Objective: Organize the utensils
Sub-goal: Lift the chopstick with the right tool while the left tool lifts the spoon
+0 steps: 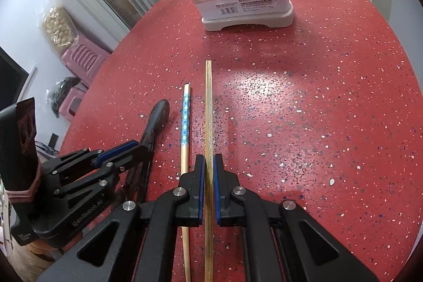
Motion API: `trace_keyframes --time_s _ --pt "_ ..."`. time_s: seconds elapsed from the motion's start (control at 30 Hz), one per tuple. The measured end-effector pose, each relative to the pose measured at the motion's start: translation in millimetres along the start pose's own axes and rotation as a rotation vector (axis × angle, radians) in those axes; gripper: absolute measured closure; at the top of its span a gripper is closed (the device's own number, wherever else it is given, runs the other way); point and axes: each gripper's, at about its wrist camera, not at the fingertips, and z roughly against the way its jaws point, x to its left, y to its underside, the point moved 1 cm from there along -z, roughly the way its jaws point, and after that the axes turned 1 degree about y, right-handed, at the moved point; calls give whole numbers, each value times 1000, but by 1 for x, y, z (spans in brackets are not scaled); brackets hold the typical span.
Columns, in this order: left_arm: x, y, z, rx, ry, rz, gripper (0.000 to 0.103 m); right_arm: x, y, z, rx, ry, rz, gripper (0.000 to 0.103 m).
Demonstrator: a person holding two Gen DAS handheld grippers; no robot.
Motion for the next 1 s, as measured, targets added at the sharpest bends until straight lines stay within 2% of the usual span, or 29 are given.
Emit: trace_keyframes --time_s 0.17,0.67,0.8,1.0 --pt "11 -2 6 -32 26 52 66 0 -1 3 -5 -9 -7 96" --pt "17 -19 28 -137 90 97 66 1 -17 29 -64 -33 -5 96" --pt "18 -19 23 -115 83 94 66 1 -21 31 -67 -29 1 96" --pt "17 -14 10 -67 22 87 66 -2 -16 26 -48 -32 -13 96"
